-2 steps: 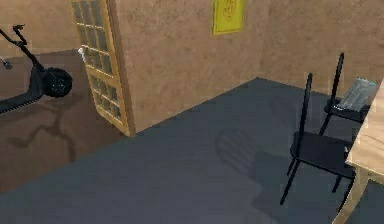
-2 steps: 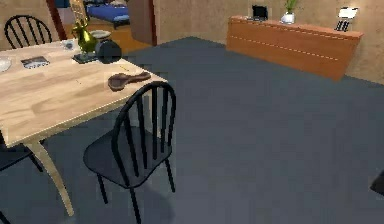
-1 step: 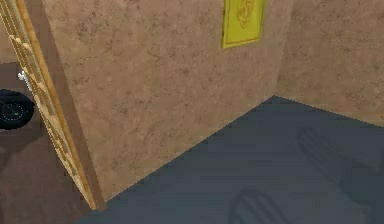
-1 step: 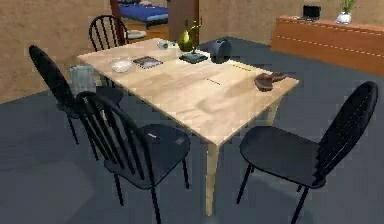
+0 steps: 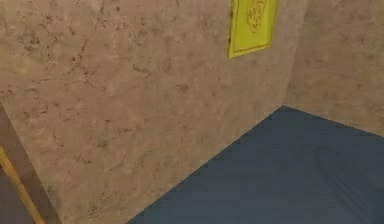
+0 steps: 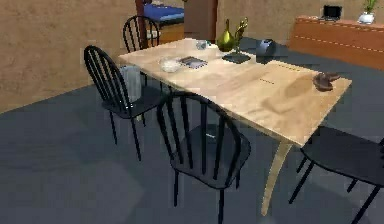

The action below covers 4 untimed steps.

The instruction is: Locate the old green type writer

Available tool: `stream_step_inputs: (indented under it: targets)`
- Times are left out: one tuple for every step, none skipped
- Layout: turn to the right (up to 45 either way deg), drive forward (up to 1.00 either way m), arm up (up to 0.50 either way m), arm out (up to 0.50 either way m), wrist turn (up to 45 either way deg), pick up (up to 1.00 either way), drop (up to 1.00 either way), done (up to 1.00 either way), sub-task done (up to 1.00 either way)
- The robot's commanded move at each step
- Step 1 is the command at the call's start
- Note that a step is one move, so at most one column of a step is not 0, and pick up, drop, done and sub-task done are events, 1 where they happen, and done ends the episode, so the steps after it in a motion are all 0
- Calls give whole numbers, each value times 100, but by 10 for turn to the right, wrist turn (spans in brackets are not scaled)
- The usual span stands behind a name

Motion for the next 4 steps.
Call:
stream_step_inputs:
  targets:
    - [420, 0, 0, 0, 0, 0, 0, 0, 0]
    - [0, 100, 0, 0, 0, 0, 0, 0, 0]
    - [30, 0, 0, 0, 0, 0, 0, 0, 0]
    - [0, 85, 0, 0, 0, 0, 0, 0, 0]
